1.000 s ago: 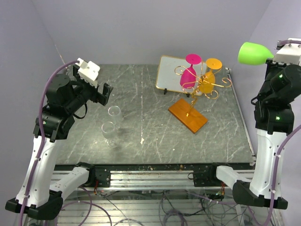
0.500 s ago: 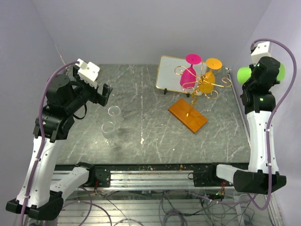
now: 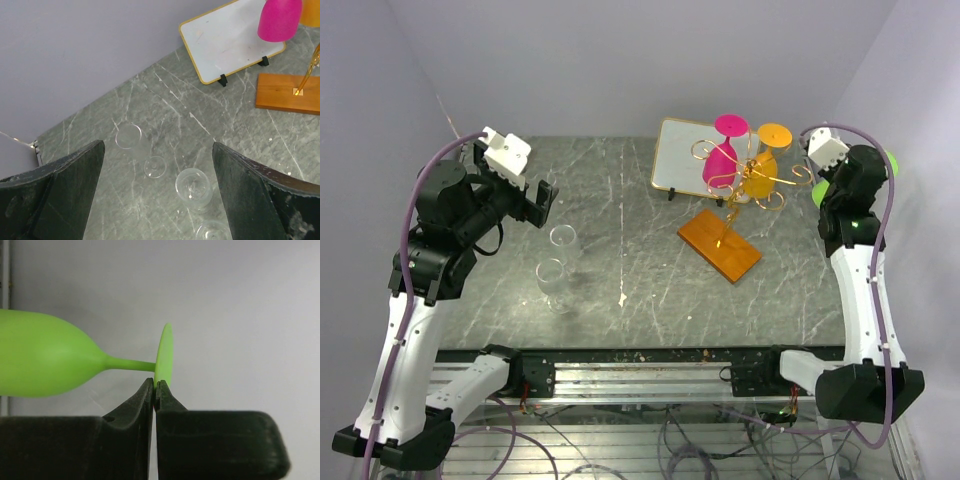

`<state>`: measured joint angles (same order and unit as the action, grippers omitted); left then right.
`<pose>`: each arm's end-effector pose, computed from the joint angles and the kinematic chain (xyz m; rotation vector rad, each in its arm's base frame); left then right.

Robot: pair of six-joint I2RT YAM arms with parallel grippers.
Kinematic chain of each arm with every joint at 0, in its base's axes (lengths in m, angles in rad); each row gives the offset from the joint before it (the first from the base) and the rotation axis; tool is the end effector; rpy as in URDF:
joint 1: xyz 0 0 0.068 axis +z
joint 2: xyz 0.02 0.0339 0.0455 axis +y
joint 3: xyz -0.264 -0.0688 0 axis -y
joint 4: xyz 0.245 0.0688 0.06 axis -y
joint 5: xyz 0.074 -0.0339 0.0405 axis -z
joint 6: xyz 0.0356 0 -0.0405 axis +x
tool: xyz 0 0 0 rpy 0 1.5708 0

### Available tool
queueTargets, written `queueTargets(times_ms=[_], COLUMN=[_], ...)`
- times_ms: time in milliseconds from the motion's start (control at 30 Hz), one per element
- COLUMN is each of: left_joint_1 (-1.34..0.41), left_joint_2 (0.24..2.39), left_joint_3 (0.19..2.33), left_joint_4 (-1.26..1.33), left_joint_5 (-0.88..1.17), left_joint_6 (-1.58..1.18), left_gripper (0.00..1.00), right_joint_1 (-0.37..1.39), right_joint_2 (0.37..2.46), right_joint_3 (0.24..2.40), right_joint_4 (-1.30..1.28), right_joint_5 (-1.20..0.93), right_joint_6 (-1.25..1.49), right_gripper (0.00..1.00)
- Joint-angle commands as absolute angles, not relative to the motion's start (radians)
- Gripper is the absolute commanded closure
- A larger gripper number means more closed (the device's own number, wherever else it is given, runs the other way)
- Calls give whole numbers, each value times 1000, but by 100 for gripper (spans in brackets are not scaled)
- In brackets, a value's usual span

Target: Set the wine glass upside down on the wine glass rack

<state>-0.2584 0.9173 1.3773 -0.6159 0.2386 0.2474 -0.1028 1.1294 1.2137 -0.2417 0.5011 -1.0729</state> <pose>0.1522 -0.0489 0.4688 0.6003 1.6192 -0.2140 0.2471 -0.0427 0.4161 -0.5043 1.8228 -1.2683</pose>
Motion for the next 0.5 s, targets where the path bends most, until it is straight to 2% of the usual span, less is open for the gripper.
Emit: queueTargets(times_ms=[0, 467], left_joint_1=[-247, -245], left_joint_2=[907, 903], left_joint_3=[1375, 1371], left_joint_4=[-607, -607], left_joint_5=[268, 267], left_joint_6=[253, 257], left_gripper=[1, 1], right_joint_1=[-105, -104], right_joint_2=[1108, 1145], right_joint_3=[1223, 1357], right_joint_4=[-198, -416], right_joint_5=[377, 105], right_joint_6=[-1218, -1249], right_gripper=[100, 100])
